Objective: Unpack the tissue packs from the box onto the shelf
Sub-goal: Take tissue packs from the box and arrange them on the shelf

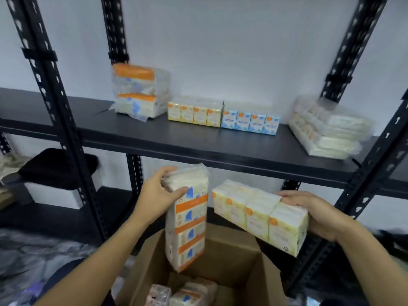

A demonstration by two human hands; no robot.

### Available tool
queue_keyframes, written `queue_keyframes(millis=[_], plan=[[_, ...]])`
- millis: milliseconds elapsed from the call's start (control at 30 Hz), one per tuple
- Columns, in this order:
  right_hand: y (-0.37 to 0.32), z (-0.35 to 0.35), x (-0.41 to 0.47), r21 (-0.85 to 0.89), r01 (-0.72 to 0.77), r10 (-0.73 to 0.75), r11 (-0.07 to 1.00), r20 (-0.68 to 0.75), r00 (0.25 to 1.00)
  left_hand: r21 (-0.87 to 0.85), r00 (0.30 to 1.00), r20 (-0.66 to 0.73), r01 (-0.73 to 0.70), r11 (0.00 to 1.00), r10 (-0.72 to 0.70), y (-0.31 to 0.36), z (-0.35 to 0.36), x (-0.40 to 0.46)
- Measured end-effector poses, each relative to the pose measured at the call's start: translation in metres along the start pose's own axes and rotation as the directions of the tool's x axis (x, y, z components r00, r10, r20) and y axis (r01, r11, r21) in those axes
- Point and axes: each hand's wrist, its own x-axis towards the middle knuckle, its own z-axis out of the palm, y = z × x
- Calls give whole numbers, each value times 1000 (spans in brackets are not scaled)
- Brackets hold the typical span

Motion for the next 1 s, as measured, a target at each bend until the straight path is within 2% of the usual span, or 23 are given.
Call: queue_keyframes(millis=[133, 300, 533, 700, 900, 1000], plan=[[-51, -13, 0, 0, 121, -121, 993, 3, 993, -64, 987, -152, -56, 996, 46, 36, -30, 29], [-106, -23, 15, 22, 202, -202, 979, -13, 979, -41, 959, -271, -102, 994, 87, 79, -56, 71], [-155, -37, 55, 56, 218, -220, 974, 19, 975, -66, 956, -291, -62, 996, 40, 103, -70, 129], [-174, -44, 85, -29, 230, -229, 973, 34, 973, -88, 958, -286, -41, 995, 14, 110, -69, 161], [-174, -57, 127, -107, 162, -162, 981, 5, 987, -151, 975, -221, 2, 989, -36, 110, -58, 187], [-172, -63, 146, -94, 123, -123, 988, 10, 992, -212, 978, -206, -1, 977, -44, 108, -52, 195]])
